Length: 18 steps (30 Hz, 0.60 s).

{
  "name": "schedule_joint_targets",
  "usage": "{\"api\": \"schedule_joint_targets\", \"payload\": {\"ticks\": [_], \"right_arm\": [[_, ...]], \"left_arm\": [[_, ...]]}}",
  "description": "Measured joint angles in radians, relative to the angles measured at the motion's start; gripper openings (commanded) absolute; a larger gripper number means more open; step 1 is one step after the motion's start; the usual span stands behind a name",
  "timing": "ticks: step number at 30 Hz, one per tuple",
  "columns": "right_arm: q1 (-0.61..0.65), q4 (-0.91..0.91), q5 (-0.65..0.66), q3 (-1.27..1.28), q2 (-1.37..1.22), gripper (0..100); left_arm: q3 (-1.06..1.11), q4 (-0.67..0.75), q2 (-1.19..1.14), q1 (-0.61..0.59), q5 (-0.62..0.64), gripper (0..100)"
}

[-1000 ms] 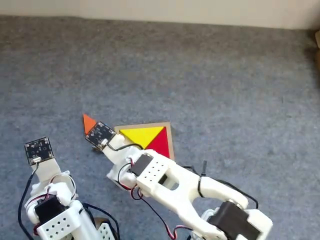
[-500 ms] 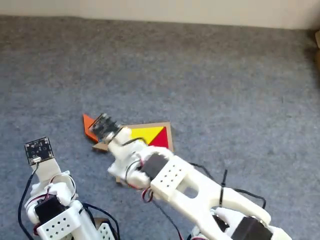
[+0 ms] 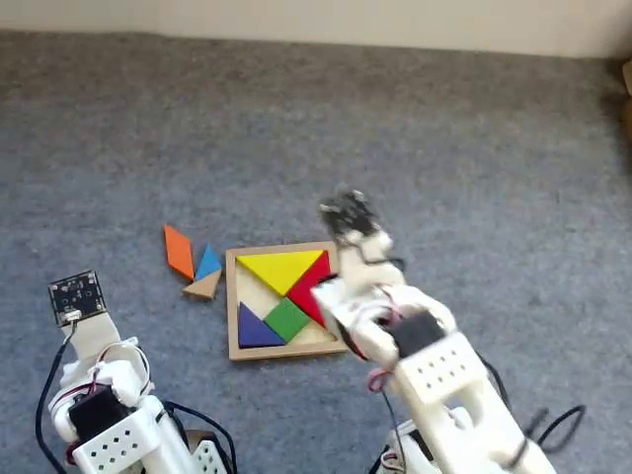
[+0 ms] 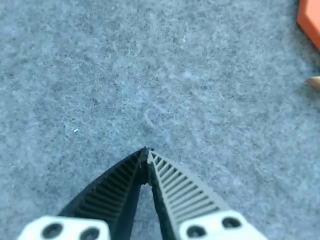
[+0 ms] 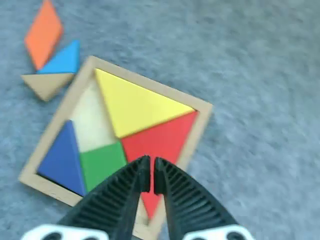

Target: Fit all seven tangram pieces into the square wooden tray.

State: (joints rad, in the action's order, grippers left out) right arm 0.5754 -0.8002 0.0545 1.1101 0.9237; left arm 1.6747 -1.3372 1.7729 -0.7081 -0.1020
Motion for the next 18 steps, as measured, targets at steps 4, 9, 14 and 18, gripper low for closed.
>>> {"api": "schedule_joint_targets", "payload": {"ticks": [4, 9, 14, 18], "right_arm": [[-0.107, 0.000, 0.000, 0.173, 0.233, 2.0], [-0.221, -0.043, 0.000, 0.331, 0.512, 2.0], [-0.305, -0.135, 0.000, 0.408, 0.750, 2.0], [-0.347, -0.195, 0.000, 0.468, 0.885, 2.0]], "left_arm": [[0.000, 0.000, 0.000, 0.000, 0.000, 1], [0.000, 0.000, 0.000, 0.000, 0.000, 1], [0.000, 0.000, 0.000, 0.000, 0.000, 1], [0.000, 0.000, 0.000, 0.000, 0.000, 1]]}}
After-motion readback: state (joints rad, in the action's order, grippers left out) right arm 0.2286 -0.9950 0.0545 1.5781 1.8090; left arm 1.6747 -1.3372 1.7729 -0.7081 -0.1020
